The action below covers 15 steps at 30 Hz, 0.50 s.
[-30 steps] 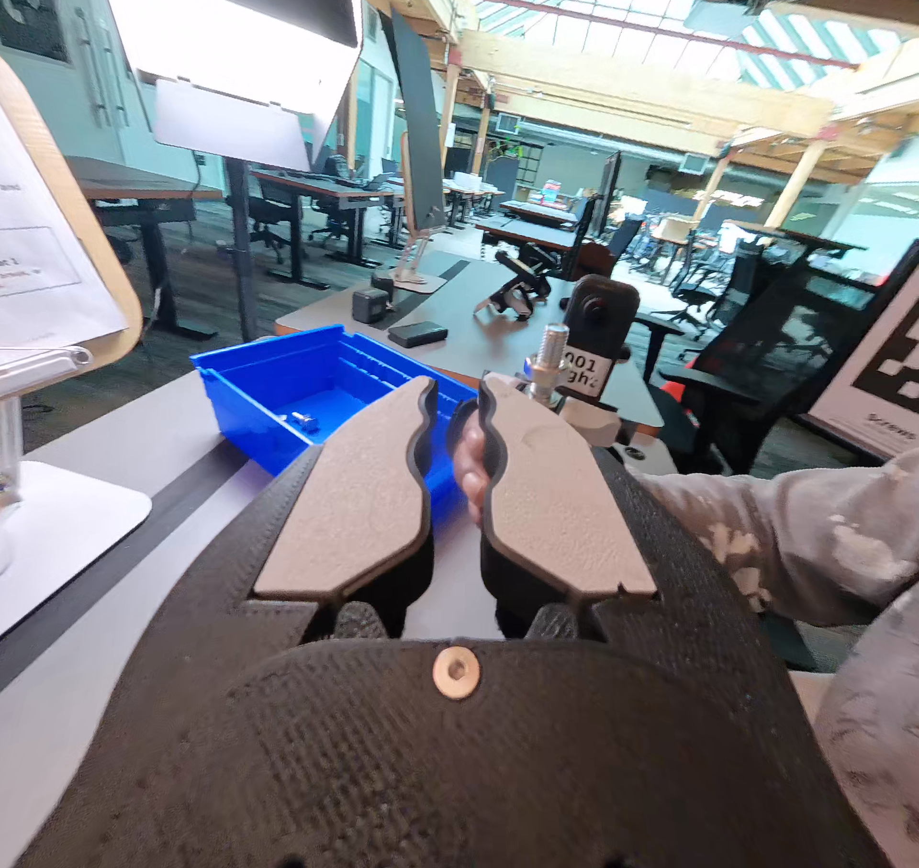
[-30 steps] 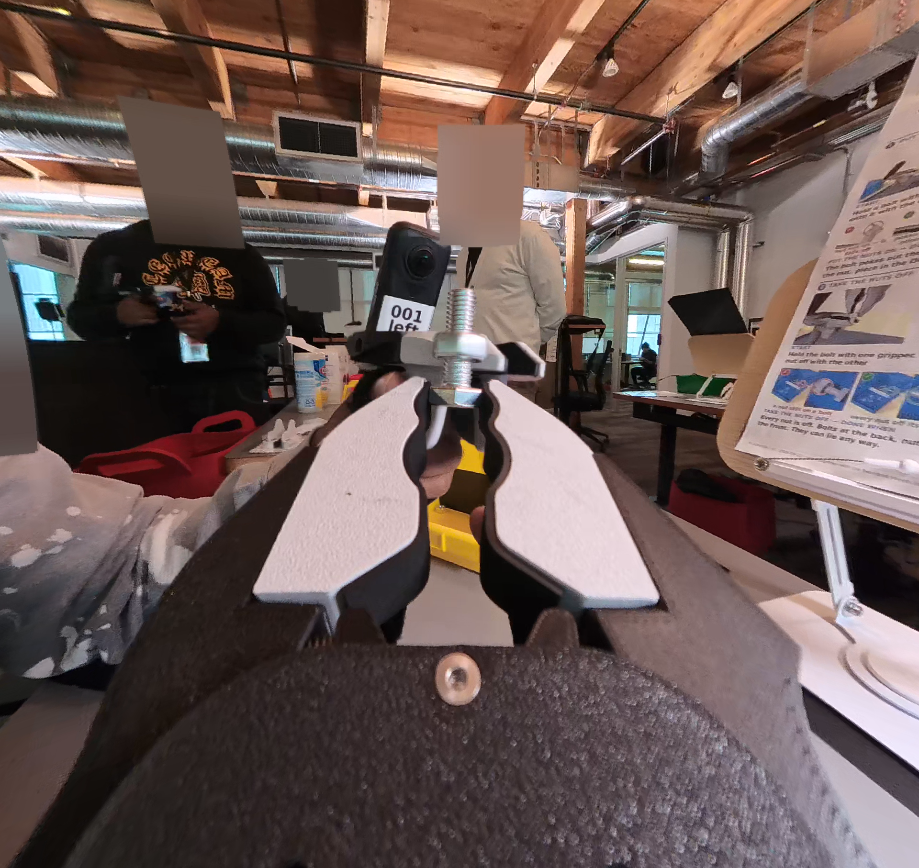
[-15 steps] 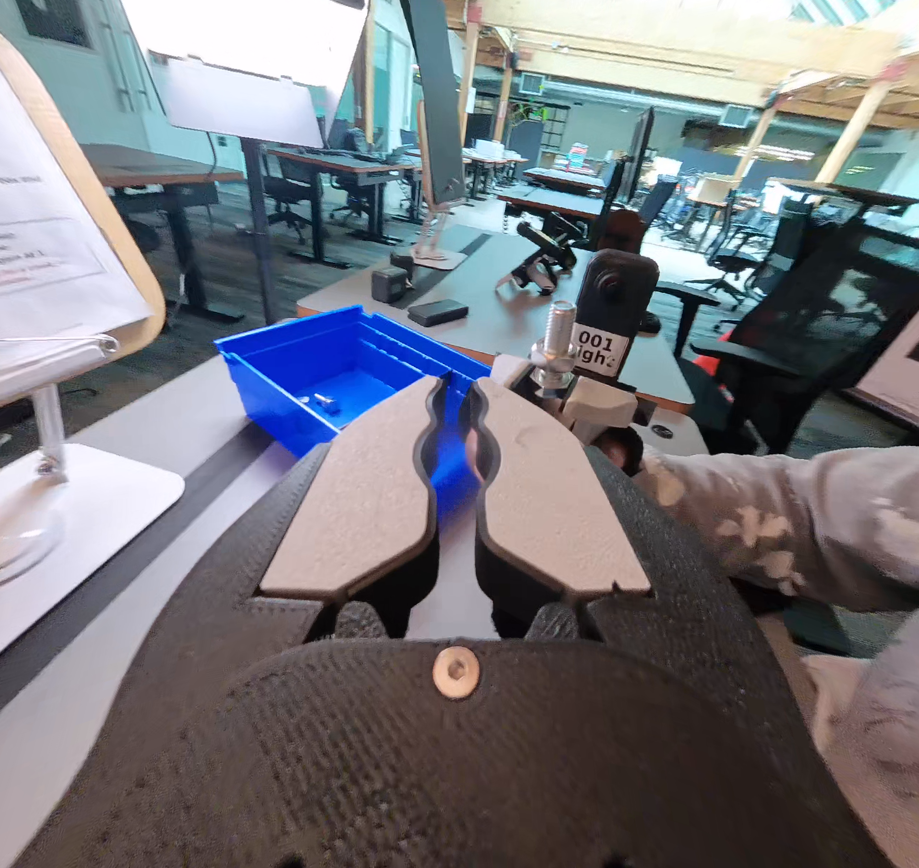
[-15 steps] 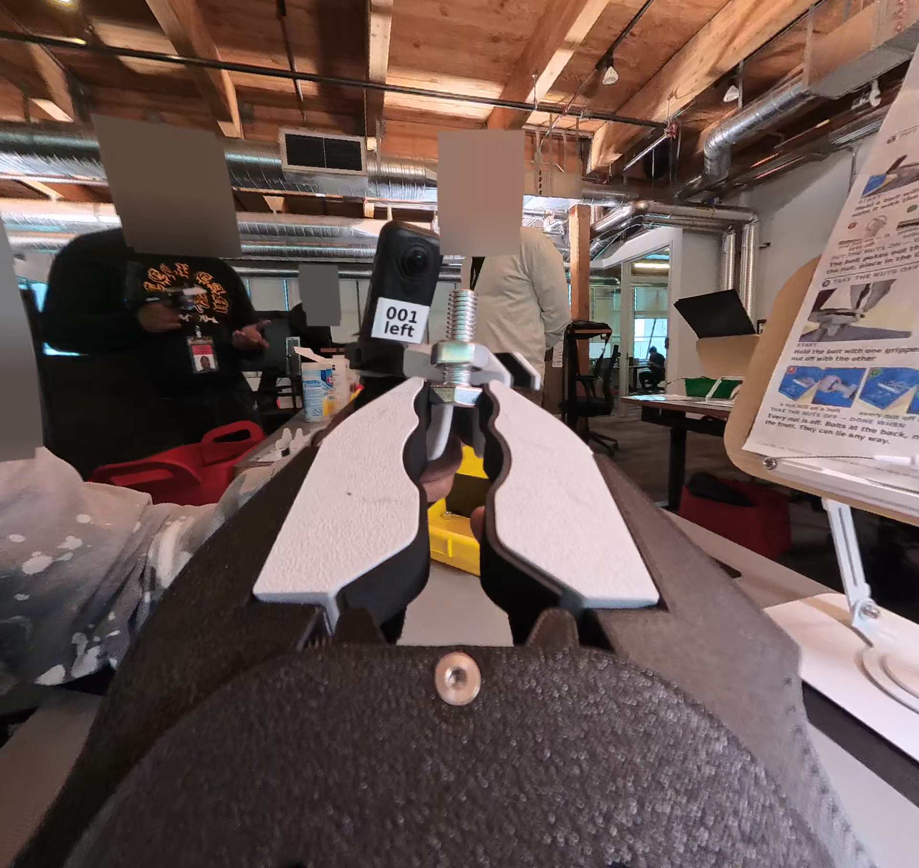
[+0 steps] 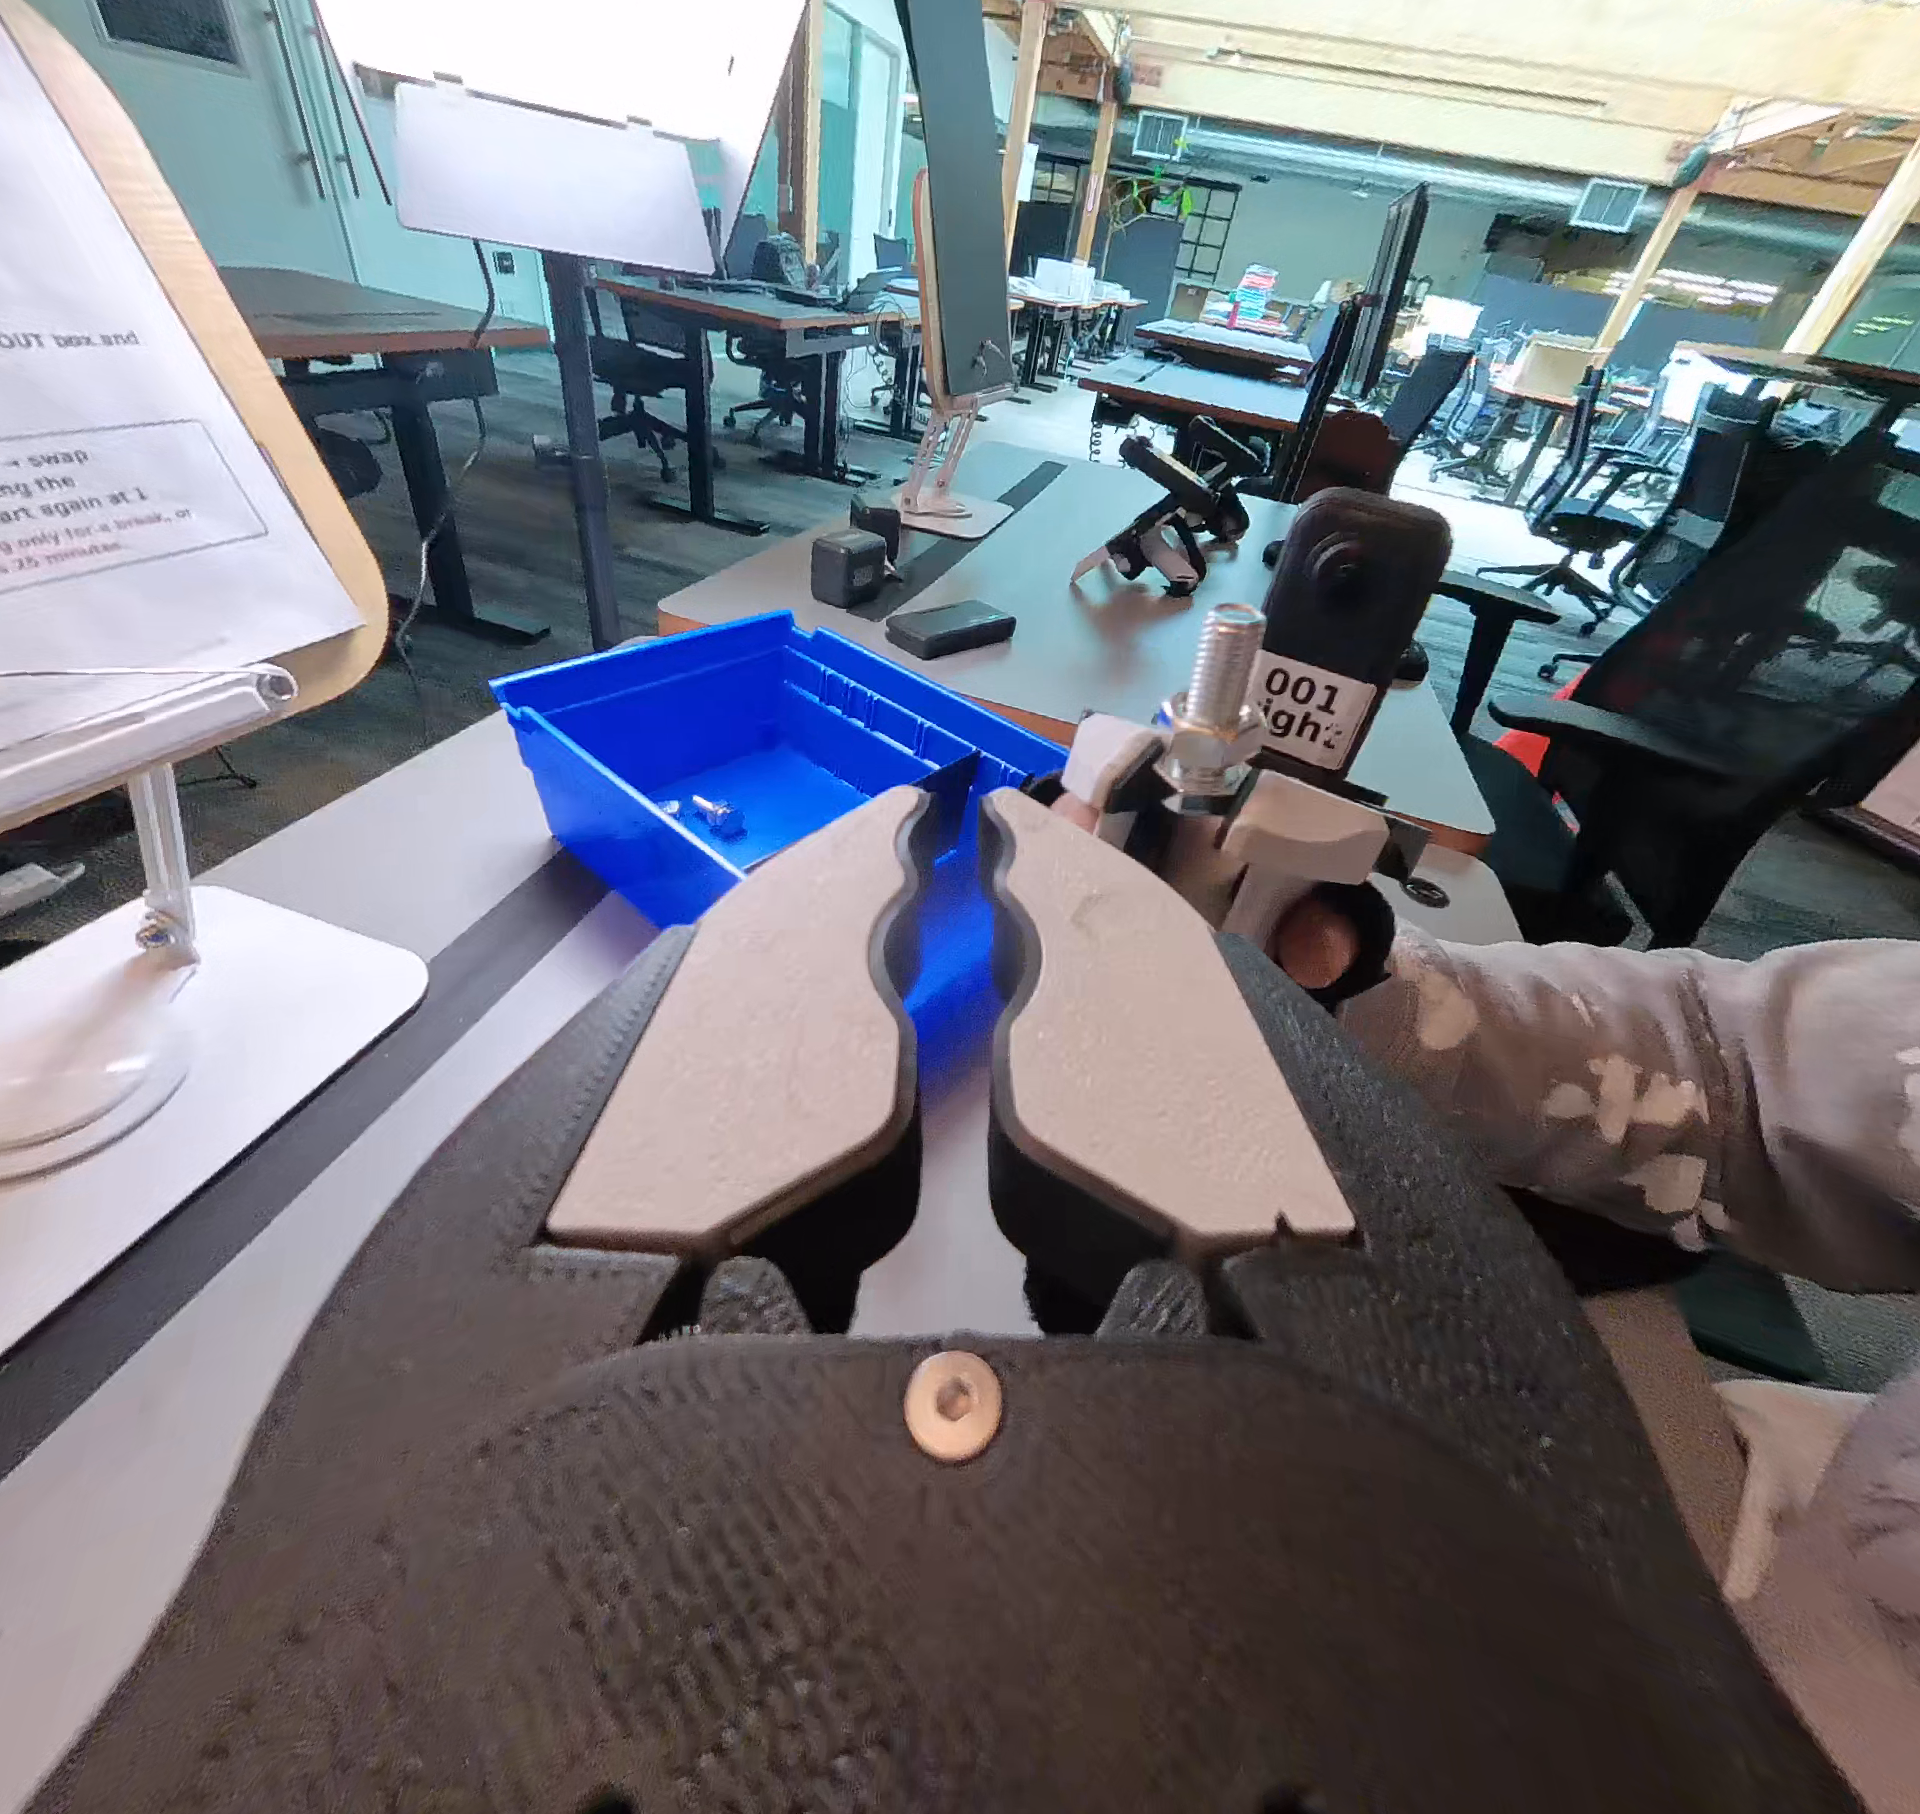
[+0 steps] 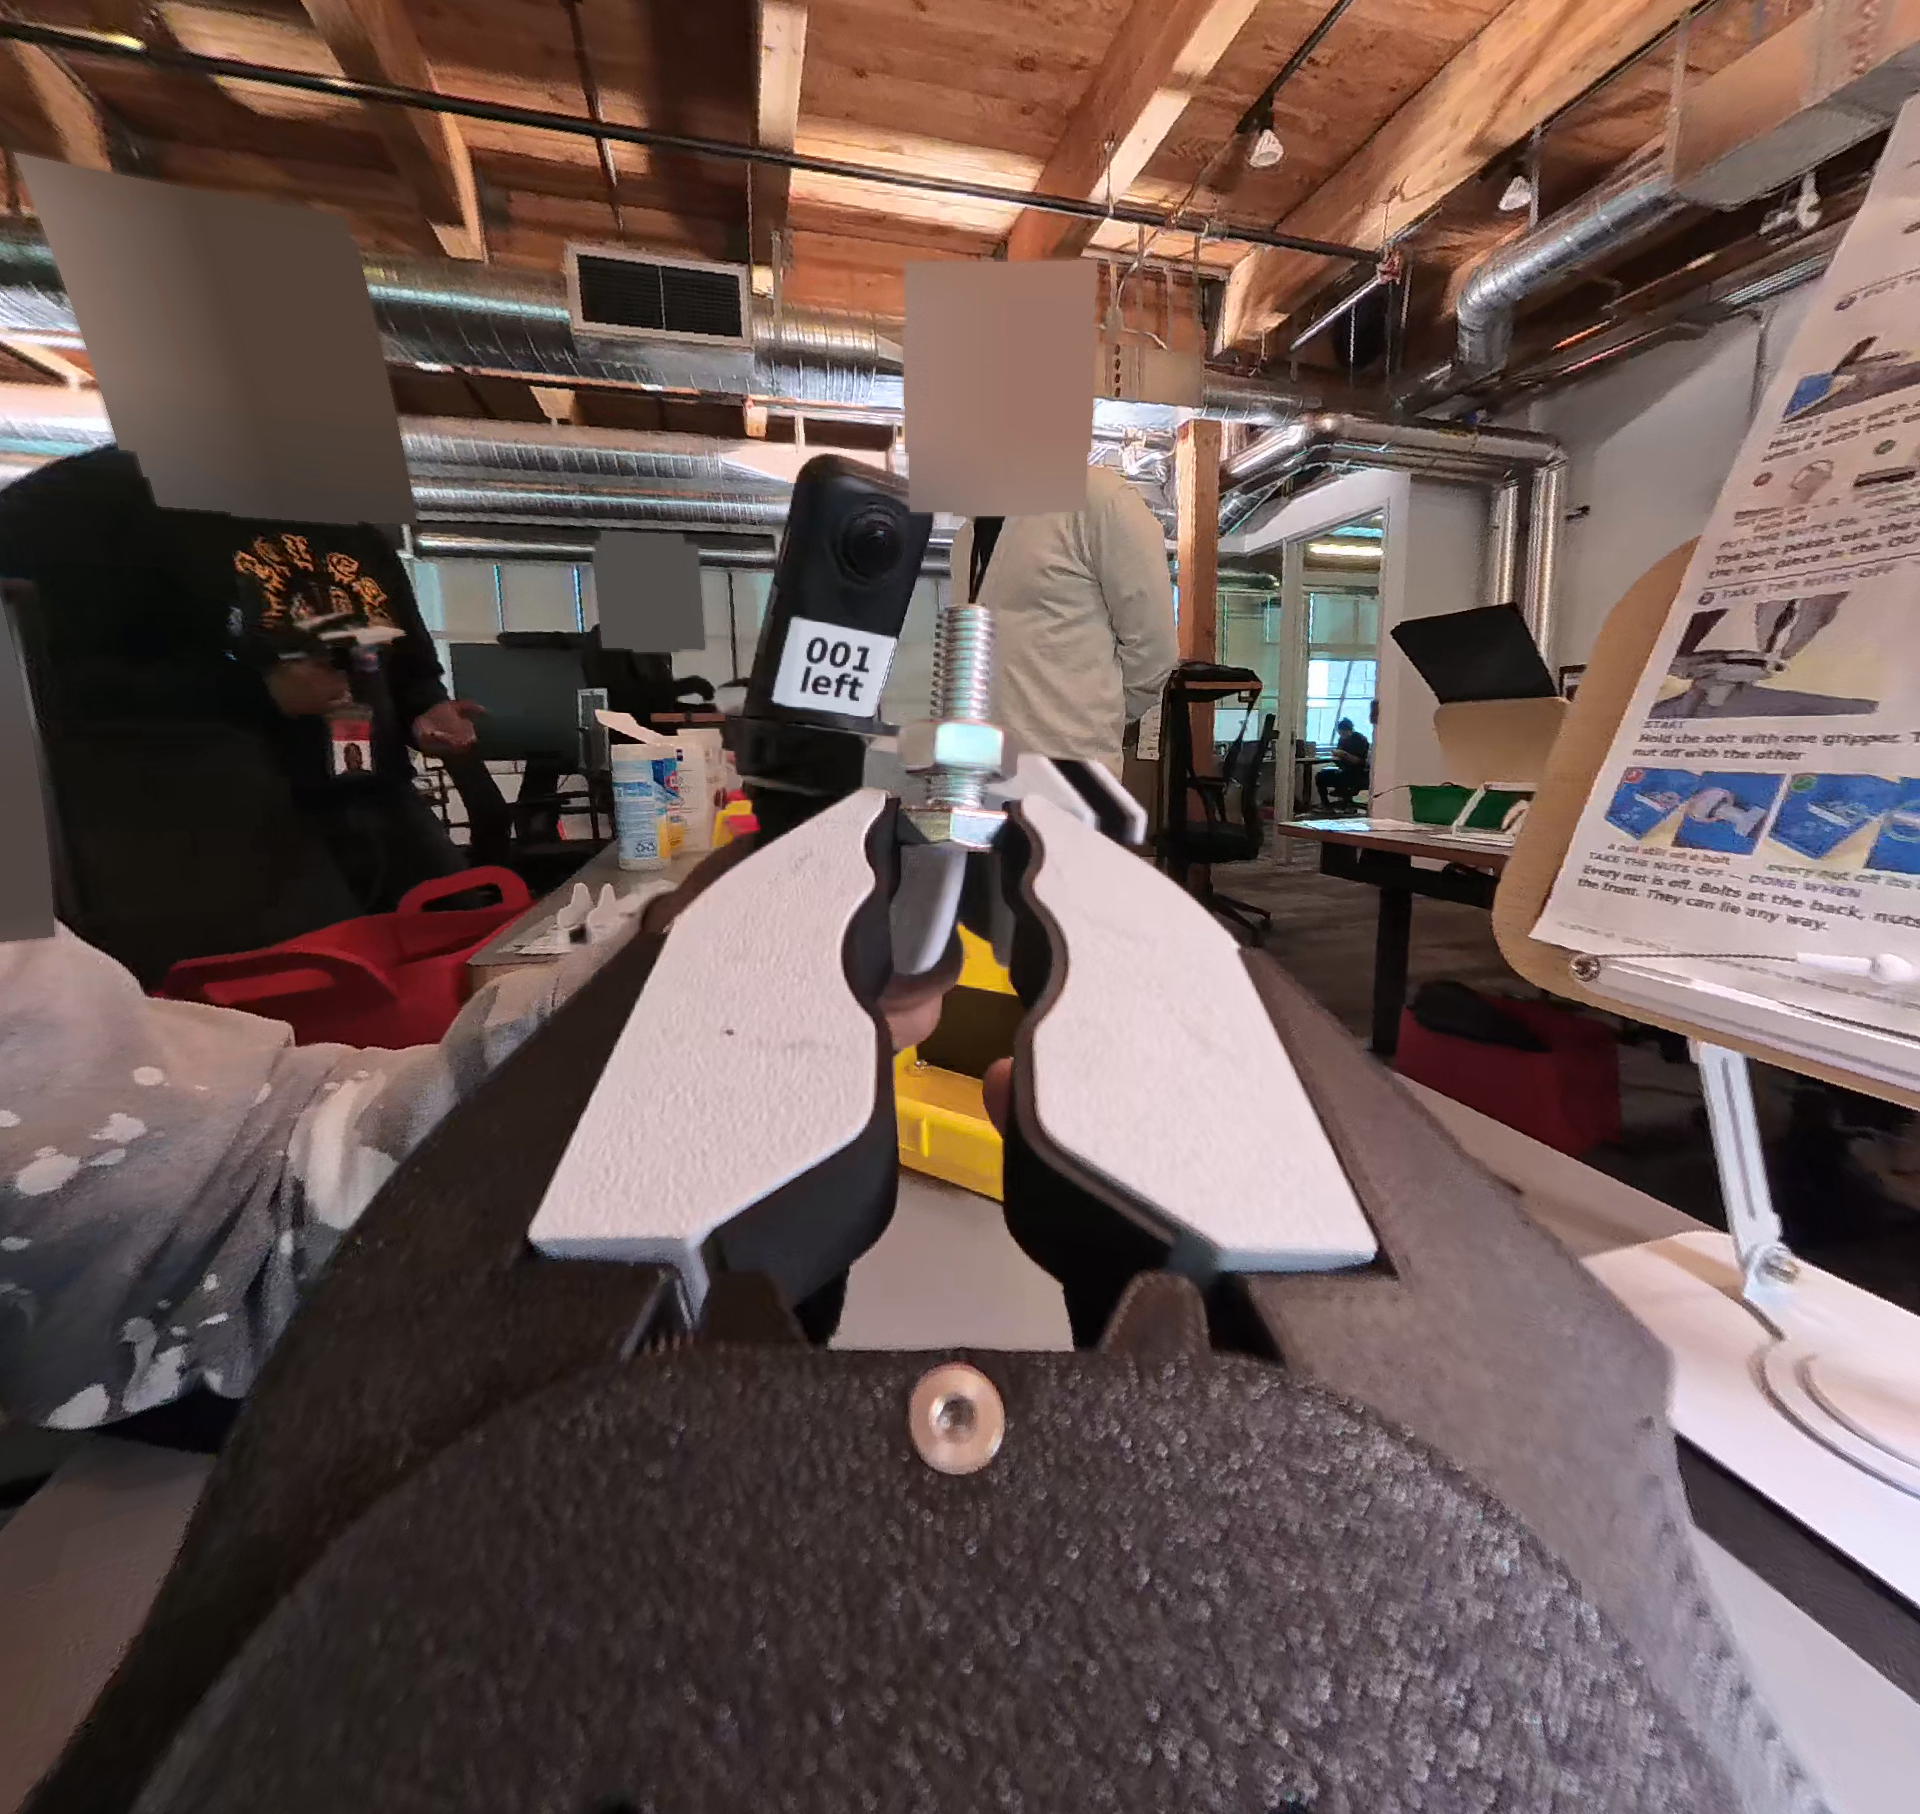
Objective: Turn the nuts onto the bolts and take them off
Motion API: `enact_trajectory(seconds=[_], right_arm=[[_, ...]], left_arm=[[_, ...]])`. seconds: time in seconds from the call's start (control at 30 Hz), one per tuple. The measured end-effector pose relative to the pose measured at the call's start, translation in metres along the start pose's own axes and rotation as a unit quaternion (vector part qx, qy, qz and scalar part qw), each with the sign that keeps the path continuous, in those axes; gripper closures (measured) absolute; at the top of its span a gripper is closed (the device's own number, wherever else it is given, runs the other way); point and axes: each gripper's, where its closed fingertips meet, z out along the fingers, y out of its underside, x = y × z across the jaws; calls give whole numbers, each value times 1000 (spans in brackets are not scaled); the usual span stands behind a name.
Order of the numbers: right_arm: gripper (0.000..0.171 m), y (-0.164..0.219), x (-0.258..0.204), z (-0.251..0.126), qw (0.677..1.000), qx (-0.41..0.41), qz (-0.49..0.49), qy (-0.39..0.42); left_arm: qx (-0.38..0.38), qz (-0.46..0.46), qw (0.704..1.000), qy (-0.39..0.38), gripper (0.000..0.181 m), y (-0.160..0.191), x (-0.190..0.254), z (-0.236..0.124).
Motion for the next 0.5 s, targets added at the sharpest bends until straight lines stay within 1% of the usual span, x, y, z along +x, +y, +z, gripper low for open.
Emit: enact_trajectory(seconds=[0.07,0.17,0.23,0.33,0.37,0.47,0.5], right_arm=[[153,1,0,0,1000,-7,-9,4],[153,3,3,0,1000,-9,-3,11],[153,6,5,1,1000,-15,-3,18],[153,9,6,2,999,-23,-8,25],[153,9,6,2,999,-24,-8,26],[153,7,4,2,1000,-18,-10,22],[153,4,3,1,1000,-9,-7,19]], left_arm=[[13,-16,1000,11,171,-4,0,-3],[16,-11,1000,11,171,-5,1,-3],[25,-10,999,31,168,-8,8,-3],[20,-21,995,91,151,-8,29,0],[16,-22,995,99,149,-7,33,2],[17,-17,996,90,148,-5,31,4],[17,-29,996,80,156,-6,26,3]])
